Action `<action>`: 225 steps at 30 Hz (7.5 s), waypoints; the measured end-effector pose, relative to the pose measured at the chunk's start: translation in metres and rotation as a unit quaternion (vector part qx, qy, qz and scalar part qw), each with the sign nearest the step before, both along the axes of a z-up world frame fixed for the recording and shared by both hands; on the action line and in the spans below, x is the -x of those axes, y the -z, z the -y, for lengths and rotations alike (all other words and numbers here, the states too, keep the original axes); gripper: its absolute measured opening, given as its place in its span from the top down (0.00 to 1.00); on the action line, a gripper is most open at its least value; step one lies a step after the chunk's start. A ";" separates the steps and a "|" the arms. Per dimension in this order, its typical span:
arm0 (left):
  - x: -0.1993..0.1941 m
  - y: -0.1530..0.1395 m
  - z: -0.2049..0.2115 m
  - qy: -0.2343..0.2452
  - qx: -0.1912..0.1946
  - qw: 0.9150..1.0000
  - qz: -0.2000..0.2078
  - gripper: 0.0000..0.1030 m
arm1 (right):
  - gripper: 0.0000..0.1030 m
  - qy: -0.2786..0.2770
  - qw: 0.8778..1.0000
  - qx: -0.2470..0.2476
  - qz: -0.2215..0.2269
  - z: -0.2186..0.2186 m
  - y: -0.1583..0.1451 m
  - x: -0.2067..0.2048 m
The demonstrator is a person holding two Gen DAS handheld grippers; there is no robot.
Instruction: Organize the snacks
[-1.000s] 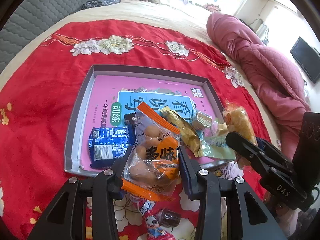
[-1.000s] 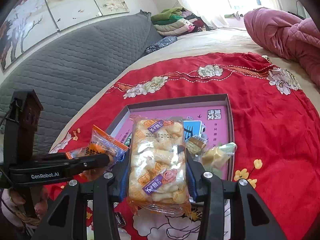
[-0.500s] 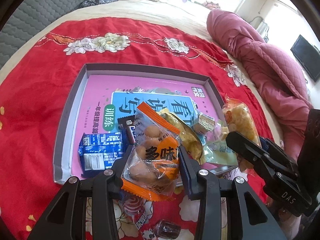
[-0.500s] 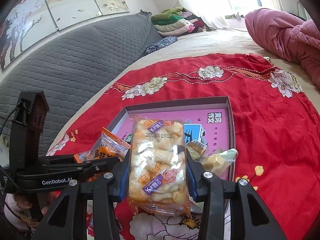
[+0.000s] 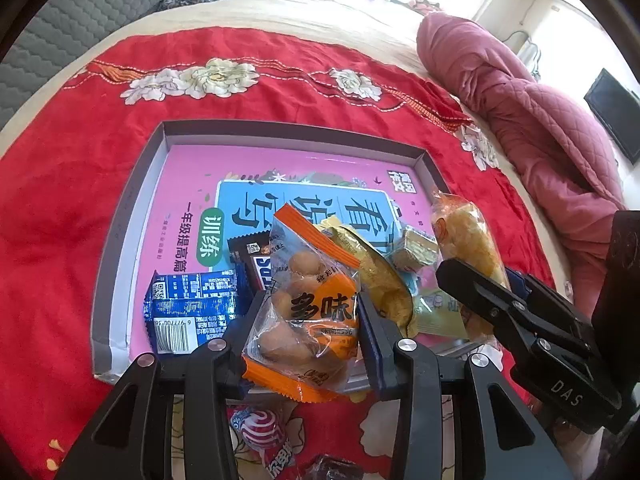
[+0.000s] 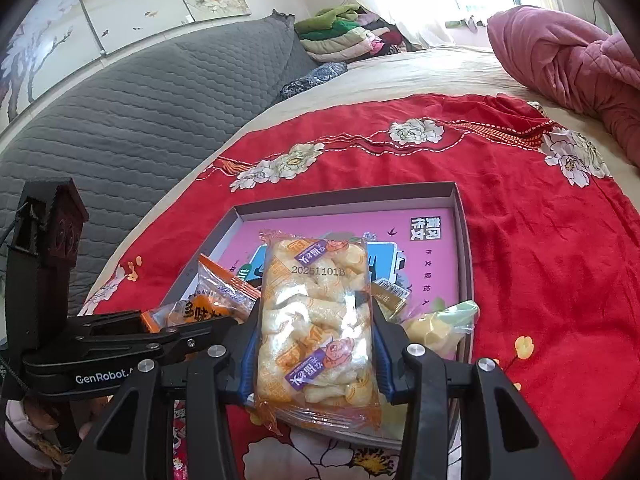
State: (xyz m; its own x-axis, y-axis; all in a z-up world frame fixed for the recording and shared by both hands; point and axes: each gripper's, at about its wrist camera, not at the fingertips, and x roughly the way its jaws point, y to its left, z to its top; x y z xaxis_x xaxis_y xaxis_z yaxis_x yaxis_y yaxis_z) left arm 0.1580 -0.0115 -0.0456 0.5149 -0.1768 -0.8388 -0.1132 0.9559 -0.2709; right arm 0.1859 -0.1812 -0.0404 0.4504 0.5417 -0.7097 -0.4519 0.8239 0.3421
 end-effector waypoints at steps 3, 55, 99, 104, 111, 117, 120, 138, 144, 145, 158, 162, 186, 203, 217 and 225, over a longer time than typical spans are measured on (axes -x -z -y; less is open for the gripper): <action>-0.001 0.000 -0.001 0.000 0.001 1.000 0.001 0.58 | 0.56 0.003 1.000 -0.002 -0.001 0.001 0.001 -0.003; -0.020 0.018 0.004 0.005 0.009 1.000 -0.007 0.57 | 0.54 0.000 0.999 0.028 -0.030 -0.013 0.025 -0.014; -0.019 0.017 0.000 -0.002 0.011 1.000 -0.012 0.50 | 0.52 0.005 1.000 0.013 -0.023 -0.011 0.014 -0.014; -0.017 0.015 0.001 -0.002 0.009 1.000 -0.014 0.44 | 0.49 0.003 1.000 0.014 -0.022 -0.011 0.013 -0.014; -0.015 0.008 -0.001 -0.004 0.009 1.000 -0.009 0.40 | 0.49 0.005 1.000 0.015 -0.016 -0.010 0.009 -0.013; -0.012 0.002 -0.003 -0.006 0.005 1.000 -0.004 0.37 | 0.48 0.010 1.000 0.014 -0.012 -0.008 0.006 -0.014; -0.010 -0.001 -0.004 -0.008 0.007 1.000 0.000 0.37 | 0.44 0.010 1.000 0.013 -0.009 -0.007 0.004 -0.013; 0.013 -0.034 -0.017 -0.021 0.010 1.000 0.018 0.30 | 0.37 -0.005 0.999 -0.002 0.041 -0.005 -0.027 0.000; 0.026 -0.044 -0.017 -0.013 -0.002 1.000 0.023 0.30 | 0.37 -0.026 0.998 0.015 0.063 -0.012 -0.034 0.013; 0.028 -0.046 -0.017 -0.013 -0.006 1.000 0.024 0.30 | 0.37 -0.030 0.997 0.016 0.066 -0.013 -0.036 0.016; 0.049 -0.056 -0.022 -0.007 -0.011 1.000 0.022 0.30 | 0.36 -0.074 0.990 0.034 0.111 -0.025 -0.052 0.065; 0.054 -0.056 -0.023 -0.004 -0.013 1.000 0.019 0.30 | 0.35 -0.078 0.990 0.039 0.108 -0.026 -0.051 0.072; 0.076 -0.044 -0.022 0.014 -0.006 1.000 -0.011 0.29 | 0.35 -0.080 0.991 0.064 0.086 -0.021 -0.041 0.102; 0.086 -0.017 -0.021 0.016 -0.008 0.998 -0.061 0.29 | 0.35 -0.106 0.989 0.098 0.040 -0.026 -0.022 0.123; 0.089 -0.003 -0.014 0.026 0.002 0.996 -0.090 0.29 | 0.35 -0.120 0.986 0.117 0.022 -0.031 -0.013 0.128; 0.085 0.007 -0.022 0.010 0.020 0.994 -0.104 0.29 | 0.35 -0.137 0.981 0.136 0.007 -0.037 0.000 0.128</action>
